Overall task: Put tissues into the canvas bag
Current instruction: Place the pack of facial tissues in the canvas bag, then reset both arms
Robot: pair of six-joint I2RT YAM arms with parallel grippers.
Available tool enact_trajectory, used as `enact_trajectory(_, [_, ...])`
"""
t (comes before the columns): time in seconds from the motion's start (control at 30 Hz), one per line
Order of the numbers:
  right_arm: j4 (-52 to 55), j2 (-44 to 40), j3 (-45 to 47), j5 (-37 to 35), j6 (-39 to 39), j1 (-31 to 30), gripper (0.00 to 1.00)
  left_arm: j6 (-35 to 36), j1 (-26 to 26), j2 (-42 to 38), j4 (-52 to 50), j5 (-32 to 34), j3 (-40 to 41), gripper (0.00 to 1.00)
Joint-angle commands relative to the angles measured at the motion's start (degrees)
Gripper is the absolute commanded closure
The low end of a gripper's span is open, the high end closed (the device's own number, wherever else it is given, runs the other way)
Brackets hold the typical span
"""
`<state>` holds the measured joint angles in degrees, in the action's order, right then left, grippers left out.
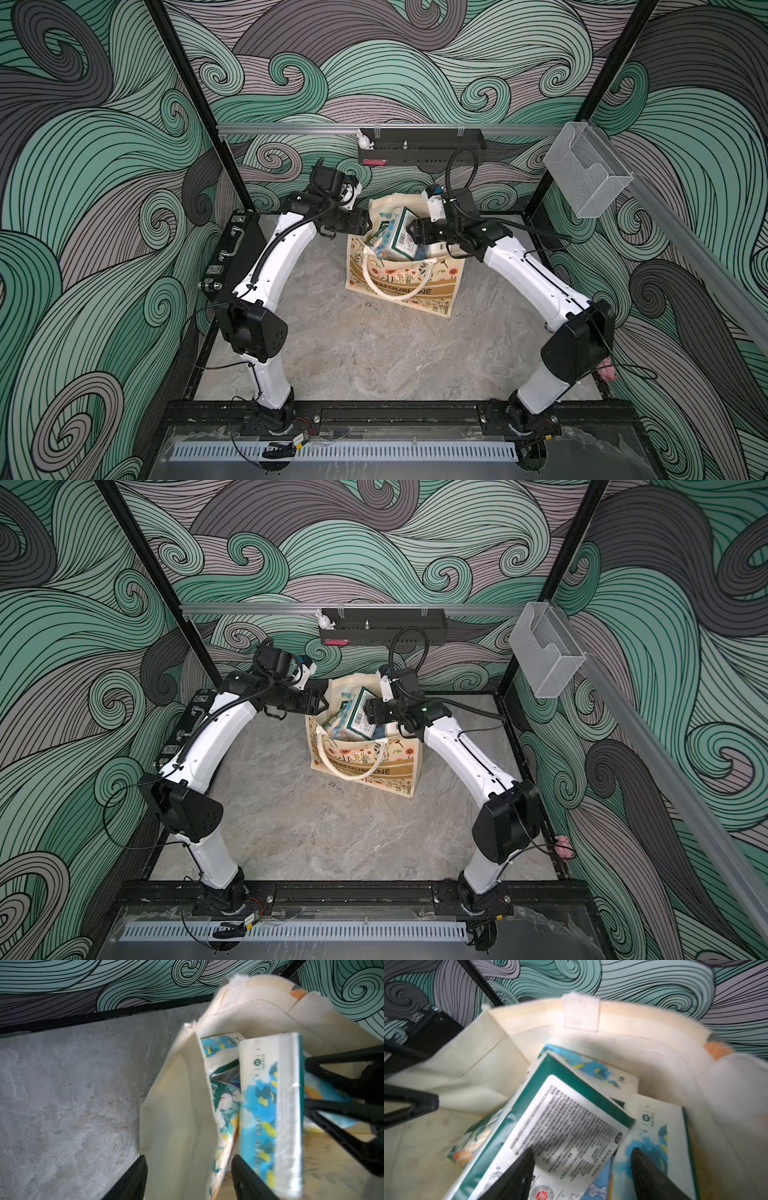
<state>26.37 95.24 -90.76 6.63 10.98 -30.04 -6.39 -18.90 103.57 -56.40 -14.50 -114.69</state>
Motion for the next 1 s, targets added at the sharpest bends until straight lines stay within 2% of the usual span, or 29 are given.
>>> enact_trajectory(0.0, [-0.10,-2.54,4.06,2.32,1.25,-1.82,0.26,0.48,0.42,1.27,-1.98,0.28,-1.50,0.33])
enact_trajectory(0.17, [1.50,-5.90,5.12,-0.11,-1.02,-1.75,0.25,-0.76,0.50,0.40,-1.72,-0.05,-1.44,0.33])
enact_trajectory(0.27, [3.98,-10.72,3.44,-1.10,-2.35,-1.09,0.23,-1.76,0.45,-3.92,-1.40,1.07,-0.96,0.33])
enact_trajectory(0.33, [4.60,-15.80,3.94,-3.91,-3.46,-0.35,0.20,-5.22,0.52,-9.29,0.14,4.80,2.50,0.27])
enact_trajectory(0.4, [3.89,-21.78,7.02,-9.18,-3.95,1.76,0.18,-8.38,0.85,-18.15,9.41,8.72,13.05,0.16])
enact_trajectory(0.47, [0.93,-26.80,12.85,-13.29,-3.58,5.23,0.16,-12.17,1.37,-29.06,23.45,11.72,28.58,0.02])
enact_trajectory(0.53, [-5.03,-31.90,20.78,-17.32,-2.37,9.03,0.13,-15.31,2.27,-37.84,33.19,16.60,42.89,0.01])
enact_trajectory(0.57, [-9.90,-34.84,26.45,-20.03,-1.78,10.63,0.03,-15.10,2.39,-41.65,37.81,19.63,49.64,0.01])
enact_trajectory(0.6, [-14.98,-37.57,32.36,-24.13,-1.85,11.49,0.00,-14.21,2.44,-45.24,42.71,22.36,56.19,0.01])
enact_trajectory(0.7, [-31.10,-42.62,50.57,-32.14,-9.39,12.29,0.00,-13.44,2.52,-52.46,53.31,29.67,71.16,0.01])
enact_trajectory(0.8, [-46.31,-42.30,64.84,-33.26,-20.46,12.70,0.00,-12.32,2.49,-55.99,59.47,34.14,80.68,0.01])
enact_trajectory(0.83, [-50.33,-41.48,68.11,-33.18,-21.95,13.04,0.00,-11.78,2.54,-56.39,60.70,35.98,82.64,0.01])
enact_trajectory(0.9, [-58.27,-39.61,73.31,-31.45,-20.56,14.61,0.00,-10.71,2.63,-56.87,62.69,41.31,85.43,0.01])
enact_trajectory(0.97, [-61.44,-37.45,74.74,-27.21,-18.51,16.03,0.00,-7.62,3.02,-57.07,65.56,42.78,87.18,0.01])
